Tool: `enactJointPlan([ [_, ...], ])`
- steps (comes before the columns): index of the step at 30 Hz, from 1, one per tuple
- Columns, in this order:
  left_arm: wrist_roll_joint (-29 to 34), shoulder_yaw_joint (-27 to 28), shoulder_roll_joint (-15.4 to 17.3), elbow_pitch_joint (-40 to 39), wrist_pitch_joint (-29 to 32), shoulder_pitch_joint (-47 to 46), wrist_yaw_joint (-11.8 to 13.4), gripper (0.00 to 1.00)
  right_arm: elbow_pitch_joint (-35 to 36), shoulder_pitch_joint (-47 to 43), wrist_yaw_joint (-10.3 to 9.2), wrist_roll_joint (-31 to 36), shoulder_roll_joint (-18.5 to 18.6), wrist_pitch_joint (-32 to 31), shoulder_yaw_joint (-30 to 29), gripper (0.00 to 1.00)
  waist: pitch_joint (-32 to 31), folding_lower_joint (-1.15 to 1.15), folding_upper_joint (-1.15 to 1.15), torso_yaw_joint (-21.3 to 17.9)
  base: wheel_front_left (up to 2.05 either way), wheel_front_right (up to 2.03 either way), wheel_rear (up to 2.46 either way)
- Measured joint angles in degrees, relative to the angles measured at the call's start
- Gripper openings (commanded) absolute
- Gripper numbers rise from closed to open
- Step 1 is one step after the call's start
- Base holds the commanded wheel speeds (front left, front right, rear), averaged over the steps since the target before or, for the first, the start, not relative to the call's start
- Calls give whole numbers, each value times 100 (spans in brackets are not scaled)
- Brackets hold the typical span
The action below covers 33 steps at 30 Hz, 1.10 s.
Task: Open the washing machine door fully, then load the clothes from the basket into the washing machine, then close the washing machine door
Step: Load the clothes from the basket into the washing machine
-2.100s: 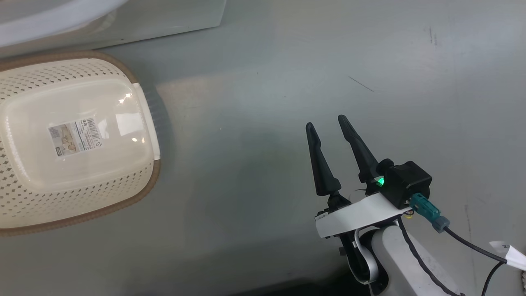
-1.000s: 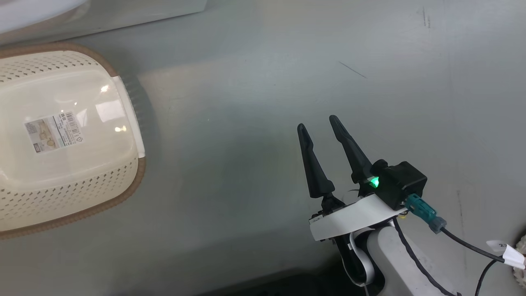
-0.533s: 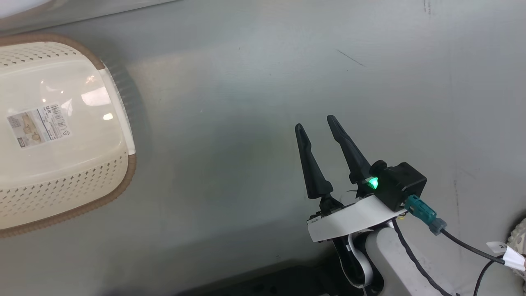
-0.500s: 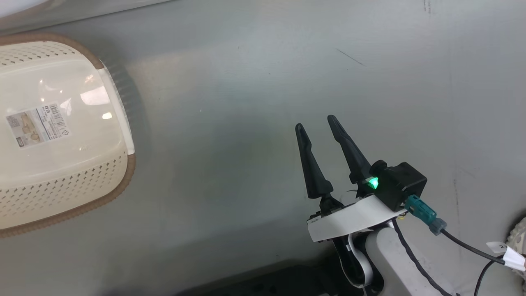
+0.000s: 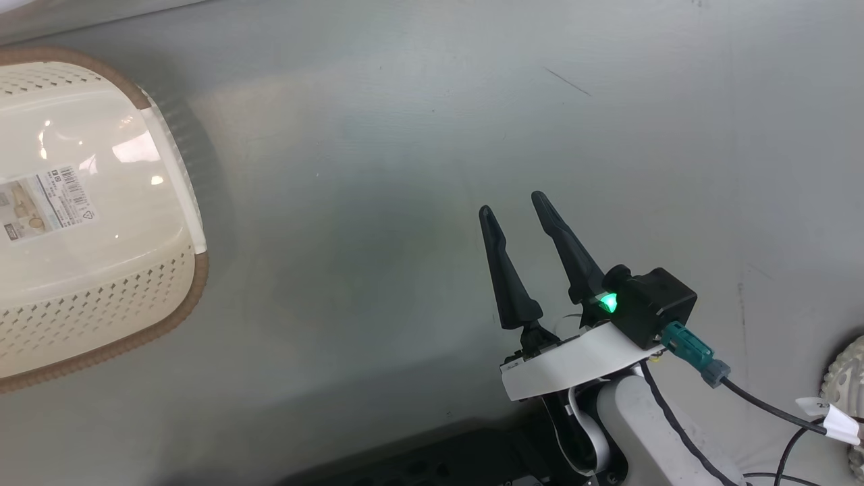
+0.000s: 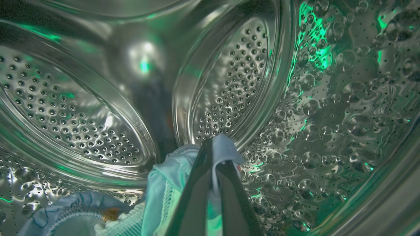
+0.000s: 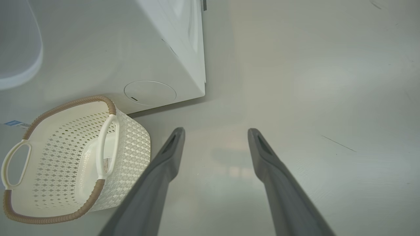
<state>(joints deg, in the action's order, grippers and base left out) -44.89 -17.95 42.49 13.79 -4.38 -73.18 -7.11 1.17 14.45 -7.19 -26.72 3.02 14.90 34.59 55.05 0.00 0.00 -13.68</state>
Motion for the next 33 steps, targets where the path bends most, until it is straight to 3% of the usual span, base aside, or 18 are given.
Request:
enactJointPlan([
  [31,-263,-602,218,455,74,9,0,0,0,-7,0,-92,-13,0,-19,100,-68,0,0,-73,0,0,0],
  [32,-263,-608,227,459,67,9,0,21,0,-7,0,-92,-13,0,-20,100,-65,0,0,-71,0,0,0],
  [33,-263,-608,227,476,31,7,0,91,0,-8,0,-91,-13,0,-20,100,-62,0,0,-69,0,0,0],
])
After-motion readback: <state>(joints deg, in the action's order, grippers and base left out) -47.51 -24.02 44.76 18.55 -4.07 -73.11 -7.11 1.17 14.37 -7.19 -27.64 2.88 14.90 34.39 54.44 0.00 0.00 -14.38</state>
